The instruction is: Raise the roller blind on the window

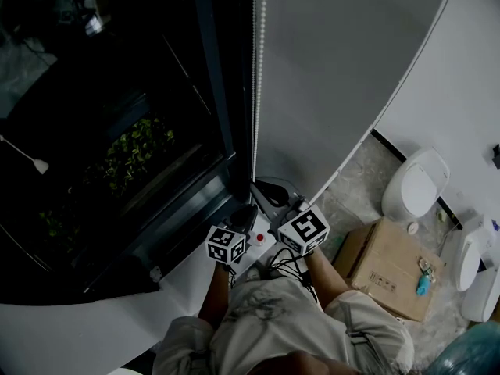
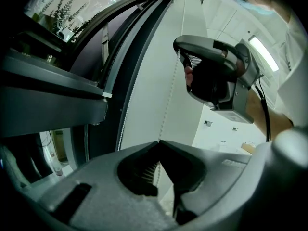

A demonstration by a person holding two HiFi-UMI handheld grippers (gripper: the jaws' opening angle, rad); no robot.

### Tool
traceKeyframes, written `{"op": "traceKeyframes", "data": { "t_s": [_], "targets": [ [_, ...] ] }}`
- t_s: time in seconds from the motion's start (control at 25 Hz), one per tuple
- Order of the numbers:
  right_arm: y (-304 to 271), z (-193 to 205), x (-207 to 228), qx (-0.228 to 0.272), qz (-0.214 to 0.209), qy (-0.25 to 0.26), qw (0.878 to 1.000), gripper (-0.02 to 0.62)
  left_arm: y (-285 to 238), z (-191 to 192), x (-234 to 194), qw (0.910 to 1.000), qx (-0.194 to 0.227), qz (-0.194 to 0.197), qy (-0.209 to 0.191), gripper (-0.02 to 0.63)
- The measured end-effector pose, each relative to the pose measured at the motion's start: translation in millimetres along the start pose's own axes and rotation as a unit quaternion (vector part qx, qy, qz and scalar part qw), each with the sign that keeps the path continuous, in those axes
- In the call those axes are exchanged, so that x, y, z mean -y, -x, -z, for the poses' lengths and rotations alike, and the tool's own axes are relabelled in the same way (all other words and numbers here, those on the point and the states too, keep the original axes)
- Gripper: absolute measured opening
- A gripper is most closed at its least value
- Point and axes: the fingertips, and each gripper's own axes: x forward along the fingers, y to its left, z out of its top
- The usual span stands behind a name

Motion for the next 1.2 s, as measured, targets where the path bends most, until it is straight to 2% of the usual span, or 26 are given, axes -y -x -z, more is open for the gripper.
{"op": "traceKeyframes", "data": {
  "t_s": [0.28, 0.64, 0.84, 1.2],
  "targets": [
    [3, 18, 0, -0.016, 0.005, -0.008, 1.000, 0.011, 3, 18, -2, 0.9998, -0.015, -0.004, 0.009, 0.015],
    [1, 20, 0, -0.018, -0.001, -0.003, 1.000, 0.011, 19, -5, 0, 0.9999, 0.010, -0.010, 0.008, 0.021],
    [0, 20, 3, -0.019, 0.000, -0.002, 1.000, 0.011, 35, -42, 11, 0.9991, 0.043, -0.002, -0.001, 0.065],
    [3, 21, 6, -0.018, 0.003, -0.002, 1.000, 0.011, 66, -150, 37, 0.9900, 0.129, 0.028, -0.051, 0.091]
  ]
}}
